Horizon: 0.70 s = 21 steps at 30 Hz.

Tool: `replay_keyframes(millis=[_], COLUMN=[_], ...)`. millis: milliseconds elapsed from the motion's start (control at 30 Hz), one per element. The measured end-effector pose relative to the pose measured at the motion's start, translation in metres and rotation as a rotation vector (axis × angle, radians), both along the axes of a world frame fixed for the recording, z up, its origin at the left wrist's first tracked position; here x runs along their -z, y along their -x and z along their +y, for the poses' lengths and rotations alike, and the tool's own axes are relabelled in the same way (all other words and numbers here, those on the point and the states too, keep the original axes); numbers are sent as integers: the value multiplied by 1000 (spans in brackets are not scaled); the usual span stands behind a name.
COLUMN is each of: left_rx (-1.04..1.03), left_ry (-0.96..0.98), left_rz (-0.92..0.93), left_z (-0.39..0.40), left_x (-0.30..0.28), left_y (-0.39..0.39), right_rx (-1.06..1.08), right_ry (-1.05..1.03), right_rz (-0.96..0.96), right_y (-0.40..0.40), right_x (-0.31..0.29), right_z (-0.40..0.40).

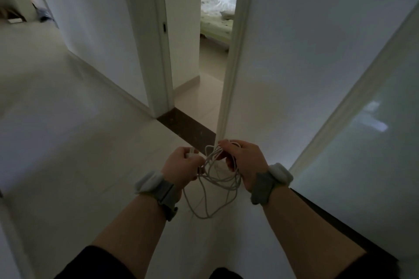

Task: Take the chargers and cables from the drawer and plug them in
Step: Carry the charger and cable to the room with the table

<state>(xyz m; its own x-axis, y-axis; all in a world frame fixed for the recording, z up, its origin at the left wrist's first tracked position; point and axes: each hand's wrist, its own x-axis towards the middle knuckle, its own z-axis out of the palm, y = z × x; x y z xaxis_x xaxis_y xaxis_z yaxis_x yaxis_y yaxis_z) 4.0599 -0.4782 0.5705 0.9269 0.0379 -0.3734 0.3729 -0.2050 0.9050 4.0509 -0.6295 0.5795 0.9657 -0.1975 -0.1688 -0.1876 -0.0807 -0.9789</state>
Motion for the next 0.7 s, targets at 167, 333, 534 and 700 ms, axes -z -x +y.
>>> replay_keyframes(millis=[167,333,534,700], left_rx=[-23,-20,-40,-19], left_ry=[-11,28,-1,-28], left_rz=[-22,-17,-48,-48], left_z=[4,5,7,19], left_x=[-1,-10,-12,-7], left_y=[-85,-185,-280,-340], right_rx=[-11,-57,-79,-80], right_ry=[-35,17,23,5], right_rz=[22,20,32,63], right_y=[-92,-200,-305,-368], right_x=[7,5,4,10], right_z=[6,7,16,28])
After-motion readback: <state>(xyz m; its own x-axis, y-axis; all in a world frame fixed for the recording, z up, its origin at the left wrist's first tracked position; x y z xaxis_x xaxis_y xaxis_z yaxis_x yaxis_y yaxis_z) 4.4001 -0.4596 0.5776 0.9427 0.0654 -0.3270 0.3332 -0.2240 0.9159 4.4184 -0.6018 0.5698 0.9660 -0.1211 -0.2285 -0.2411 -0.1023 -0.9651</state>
